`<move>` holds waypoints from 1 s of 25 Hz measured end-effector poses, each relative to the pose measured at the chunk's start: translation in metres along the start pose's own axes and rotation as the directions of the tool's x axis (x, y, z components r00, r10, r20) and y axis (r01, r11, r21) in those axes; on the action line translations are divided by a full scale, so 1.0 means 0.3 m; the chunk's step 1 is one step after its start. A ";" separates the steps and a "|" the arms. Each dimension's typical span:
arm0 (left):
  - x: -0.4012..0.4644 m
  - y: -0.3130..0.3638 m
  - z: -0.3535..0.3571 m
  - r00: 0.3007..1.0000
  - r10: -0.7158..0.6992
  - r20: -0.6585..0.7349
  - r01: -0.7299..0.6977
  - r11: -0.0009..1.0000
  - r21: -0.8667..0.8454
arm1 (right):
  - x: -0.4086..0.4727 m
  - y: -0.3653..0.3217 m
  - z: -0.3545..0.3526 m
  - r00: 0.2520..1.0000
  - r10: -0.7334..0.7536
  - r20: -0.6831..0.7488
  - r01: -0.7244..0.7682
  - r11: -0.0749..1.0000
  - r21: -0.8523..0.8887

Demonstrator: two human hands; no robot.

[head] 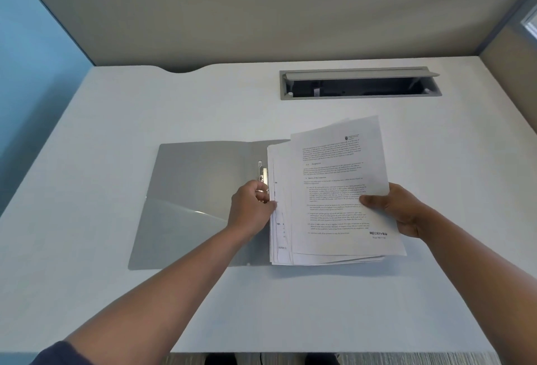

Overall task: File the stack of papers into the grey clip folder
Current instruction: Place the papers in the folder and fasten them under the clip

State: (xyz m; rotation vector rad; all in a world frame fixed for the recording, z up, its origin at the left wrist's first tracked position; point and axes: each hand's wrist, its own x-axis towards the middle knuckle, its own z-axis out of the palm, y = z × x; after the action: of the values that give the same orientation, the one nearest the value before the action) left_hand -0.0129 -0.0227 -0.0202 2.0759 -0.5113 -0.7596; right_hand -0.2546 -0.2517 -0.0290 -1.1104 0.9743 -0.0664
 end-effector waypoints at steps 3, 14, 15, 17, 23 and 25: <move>-0.029 -0.020 0.013 0.998 -0.032 -0.060 0.030 0.999 -0.029 | -0.002 0.000 0.013 0.999 -0.009 0.047 0.008 1.000 0.008; -0.045 -0.060 0.032 0.981 -0.096 -0.169 0.071 0.986 -0.150 | 0.007 0.002 0.081 0.995 0.001 0.101 -0.002 1.000 0.010; -0.044 -0.065 0.032 0.979 -0.100 -0.180 0.072 0.985 -0.158 | 0.010 0.007 0.086 0.997 0.003 0.073 -0.003 1.000 0.006; -0.043 -0.075 0.029 0.975 -0.110 -0.194 0.075 0.981 -0.179 | 0.015 0.012 0.097 0.998 -0.015 0.055 0.015 1.000 0.000; 0.004 -0.089 -0.027 0.994 0.016 -0.107 -0.018 1.000 -0.015 | 0.020 -0.023 0.121 0.996 -0.083 0.035 0.085 0.995 -0.050; 0.034 -0.092 -0.047 0.999 0.050 -0.012 -0.049 0.996 0.071 | 0.026 -0.029 0.125 0.995 -0.093 0.038 0.095 0.995 -0.044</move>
State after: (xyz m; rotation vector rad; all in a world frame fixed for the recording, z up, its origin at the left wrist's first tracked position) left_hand 0.0063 -0.0050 -0.0399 2.1242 -0.5880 -0.7074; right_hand -0.2206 -0.2326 -0.0237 -1.1957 0.8949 -0.1005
